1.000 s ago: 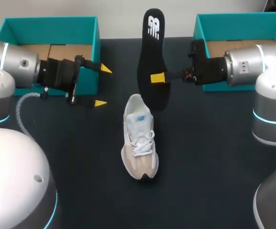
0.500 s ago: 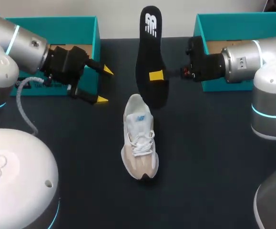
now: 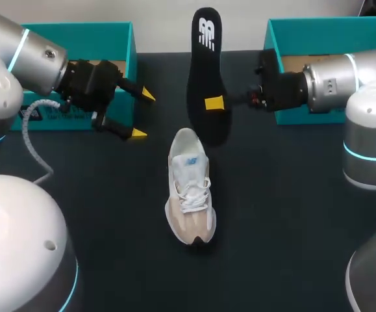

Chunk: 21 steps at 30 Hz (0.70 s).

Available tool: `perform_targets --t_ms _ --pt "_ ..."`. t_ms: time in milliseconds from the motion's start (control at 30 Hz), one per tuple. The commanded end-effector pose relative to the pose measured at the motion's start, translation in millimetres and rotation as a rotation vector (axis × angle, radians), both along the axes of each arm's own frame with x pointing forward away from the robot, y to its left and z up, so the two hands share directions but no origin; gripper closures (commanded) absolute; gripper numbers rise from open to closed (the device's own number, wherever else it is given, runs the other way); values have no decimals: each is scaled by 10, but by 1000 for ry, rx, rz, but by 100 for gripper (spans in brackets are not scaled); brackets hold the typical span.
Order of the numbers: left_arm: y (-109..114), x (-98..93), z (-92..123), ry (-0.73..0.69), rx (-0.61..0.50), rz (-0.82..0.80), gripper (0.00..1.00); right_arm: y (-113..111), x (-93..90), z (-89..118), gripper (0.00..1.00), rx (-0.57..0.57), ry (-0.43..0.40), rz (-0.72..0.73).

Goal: Take the shoe out of the shoebox, open the shoe tongue, remove and reinsert the insole, then place the shoe into the shoebox

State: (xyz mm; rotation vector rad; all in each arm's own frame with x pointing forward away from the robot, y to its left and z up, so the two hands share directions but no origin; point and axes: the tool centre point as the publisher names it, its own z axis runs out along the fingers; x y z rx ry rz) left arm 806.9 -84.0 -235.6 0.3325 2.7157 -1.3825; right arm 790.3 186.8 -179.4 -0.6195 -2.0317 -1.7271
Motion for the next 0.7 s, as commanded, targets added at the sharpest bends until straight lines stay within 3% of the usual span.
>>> perform_targets --t_ms 33,233,533,700 --pt "-27 -85 -86 -28 47 -7 0 5 90 -32 100 -26 -57 3" --pt "-32 -96 -317 -6 76 8 0 19 238 -80 100 -40 -139 31" --pt "-91 -152 -641 -11 117 -8 0 117 459 -261 100 -4 -180 95" --pt "-76 -179 -770 -22 128 17 0 144 473 -288 100 -10 -204 95"
